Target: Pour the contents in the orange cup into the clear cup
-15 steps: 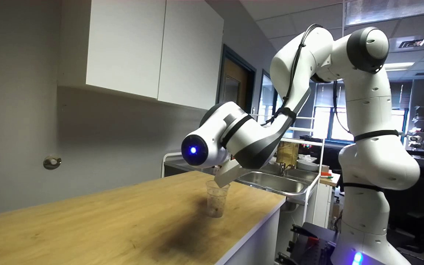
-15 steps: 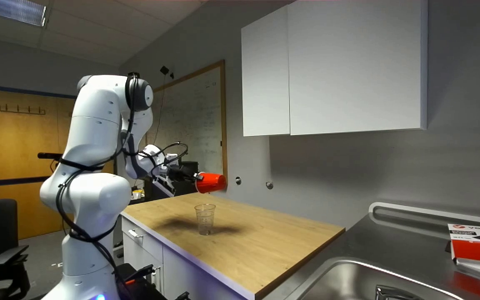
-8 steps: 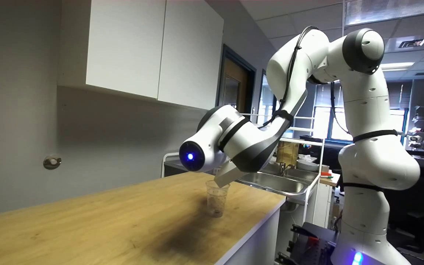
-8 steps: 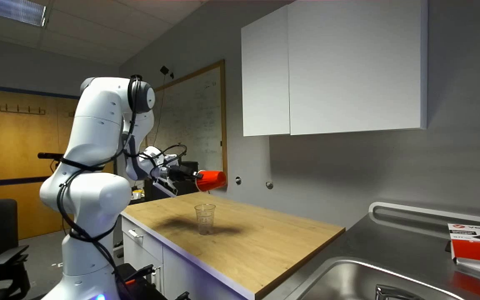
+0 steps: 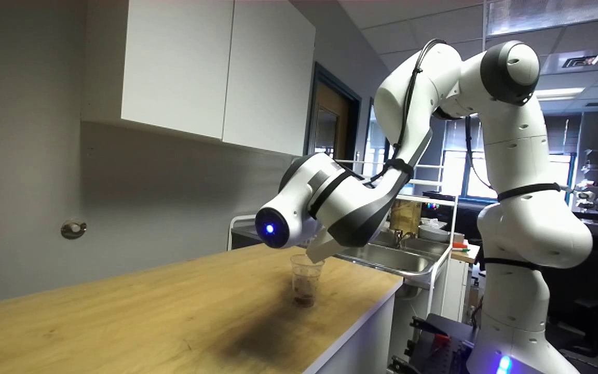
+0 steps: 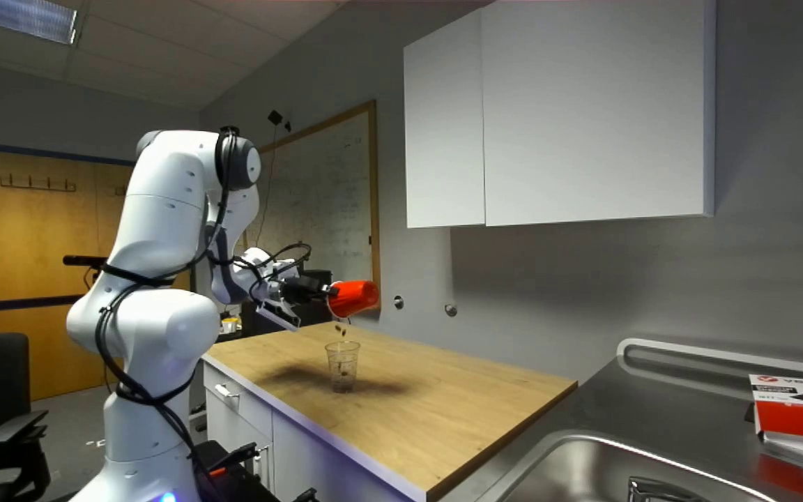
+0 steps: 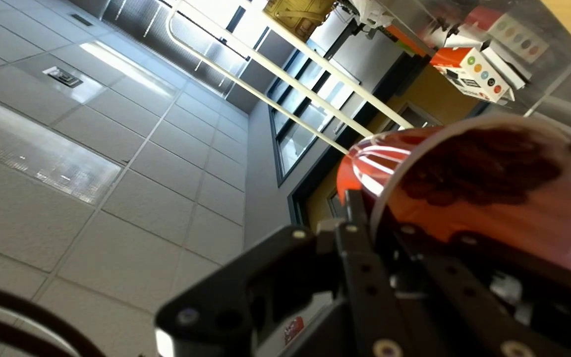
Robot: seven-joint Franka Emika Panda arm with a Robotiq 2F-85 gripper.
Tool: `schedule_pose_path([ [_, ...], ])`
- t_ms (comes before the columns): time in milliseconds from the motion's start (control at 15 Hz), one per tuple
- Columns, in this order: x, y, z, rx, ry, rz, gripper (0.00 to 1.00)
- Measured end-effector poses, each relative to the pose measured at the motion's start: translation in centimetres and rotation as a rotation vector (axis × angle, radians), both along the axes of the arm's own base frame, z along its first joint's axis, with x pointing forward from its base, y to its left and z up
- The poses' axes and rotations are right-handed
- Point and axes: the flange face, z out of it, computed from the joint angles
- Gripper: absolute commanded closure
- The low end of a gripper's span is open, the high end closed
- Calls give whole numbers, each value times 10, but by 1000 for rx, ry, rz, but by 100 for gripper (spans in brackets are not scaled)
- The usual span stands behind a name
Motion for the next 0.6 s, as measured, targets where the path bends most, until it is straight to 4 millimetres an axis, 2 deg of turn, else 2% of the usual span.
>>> schedule_pose_path([
  [600,-4,-7,-13,-69,-18,-34,96],
])
